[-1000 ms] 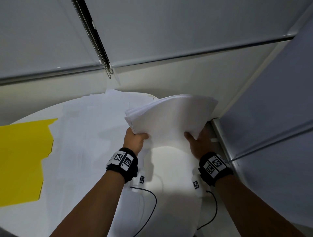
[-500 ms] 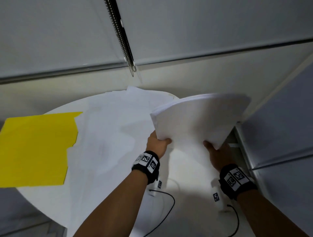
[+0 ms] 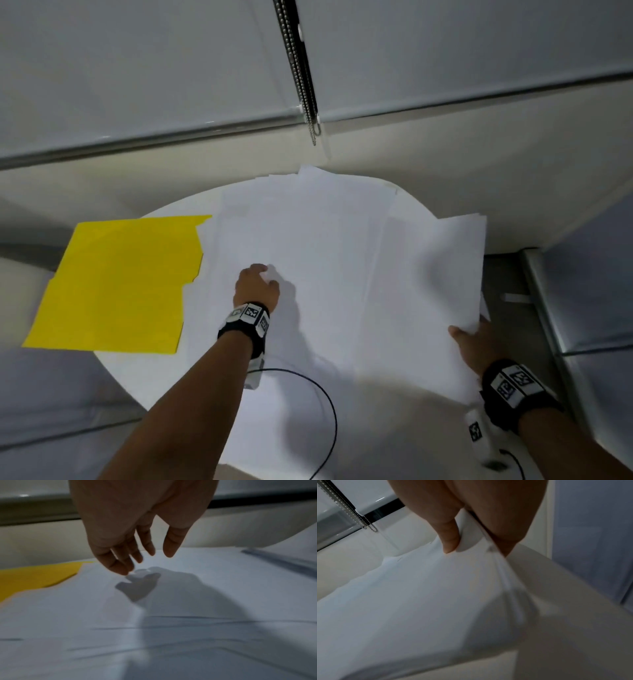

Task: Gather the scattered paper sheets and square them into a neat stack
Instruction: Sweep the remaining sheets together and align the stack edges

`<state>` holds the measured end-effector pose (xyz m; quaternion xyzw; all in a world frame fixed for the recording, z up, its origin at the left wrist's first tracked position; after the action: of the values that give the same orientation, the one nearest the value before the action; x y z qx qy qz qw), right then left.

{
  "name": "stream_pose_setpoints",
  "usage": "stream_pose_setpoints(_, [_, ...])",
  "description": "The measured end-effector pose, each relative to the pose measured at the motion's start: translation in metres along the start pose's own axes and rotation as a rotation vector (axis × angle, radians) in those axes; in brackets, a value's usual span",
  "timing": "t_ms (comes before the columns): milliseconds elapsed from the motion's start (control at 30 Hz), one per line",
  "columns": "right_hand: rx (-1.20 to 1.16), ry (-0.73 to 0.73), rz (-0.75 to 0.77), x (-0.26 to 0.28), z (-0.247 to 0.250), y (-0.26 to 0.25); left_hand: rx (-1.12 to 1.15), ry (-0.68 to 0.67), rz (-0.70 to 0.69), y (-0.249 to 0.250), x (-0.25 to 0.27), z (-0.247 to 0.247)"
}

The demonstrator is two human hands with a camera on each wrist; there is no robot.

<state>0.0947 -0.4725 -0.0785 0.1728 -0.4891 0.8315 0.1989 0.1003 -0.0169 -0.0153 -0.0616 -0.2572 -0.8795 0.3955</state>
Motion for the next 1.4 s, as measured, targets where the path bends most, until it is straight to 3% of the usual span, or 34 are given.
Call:
stream_pose_setpoints(100, [0.063,-0.012,-0.005,-0.002,0.0,-0.001,-0.197,-0.025,0.214,-0.029,-0.028,0.002])
stream_pose_setpoints(200, [0.1,-0.015,-0.018,-0.002,-0.002,0.001,-0.213,-0.087,0.269,-0.035,-0.03,-0.014])
stream_pose_setpoints(567, [0.101,-0.013,-0.035,0.002,-0.002,-0.006,-0.178,-0.047,0.168,0.012,0.002,-0.034])
stream_pose_setpoints(800, [0.135,-0.032,-0.021,0.006,0.002,-0.013,0.136,-0.153,0.135,0.031,0.011,-0.026])
stream_pose_setpoints(900, [0.123,-0.042,-0.012,0.005,0.0,-0.011,0.11,-0.128,0.02,0.045,0.021,-0.007])
stream_pose_setpoints(1033, [0.11,-0.066,-0.006,0.004,0.0,-0.01,0.187,0.025,-0.185,0.076,0.037,0.037])
stream_pose_setpoints(1133, [0.095,-0.088,0.006,0.003,-0.001,-0.012,0.292,0.163,-0.287,0.094,0.043,0.077])
stream_pose_setpoints(1200, [0.092,-0.085,0.004,0.002,0.0,-0.011,0.41,0.186,-0.335,0.104,0.046,0.097])
stream_pose_setpoints(1267, [0.104,-0.089,-0.005,0.003,0.003,-0.013,0.624,0.092,-0.327,0.109,0.048,0.101])
stream_pose_setpoints(1333, [0.07,-0.105,-0.02,0.002,0.004,-0.012,0.828,-0.087,-0.301,0.115,0.056,0.085])
stream_pose_setpoints(1400, [0.027,-0.128,-0.046,0.0,0.003,-0.007,0.812,-0.204,-0.303,0.118,0.067,0.055])
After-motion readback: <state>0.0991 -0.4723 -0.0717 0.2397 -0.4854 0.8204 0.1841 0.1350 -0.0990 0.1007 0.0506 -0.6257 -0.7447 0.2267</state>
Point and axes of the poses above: each hand's wrist, its own x-axis away from the middle knuckle, its own z-axis out of the back of the hand, y = z × x, the point moved 7 cm from there along -x, towards the middle knuckle, and after that the axes turned 5 degrees about z, right-handed, at the moved point
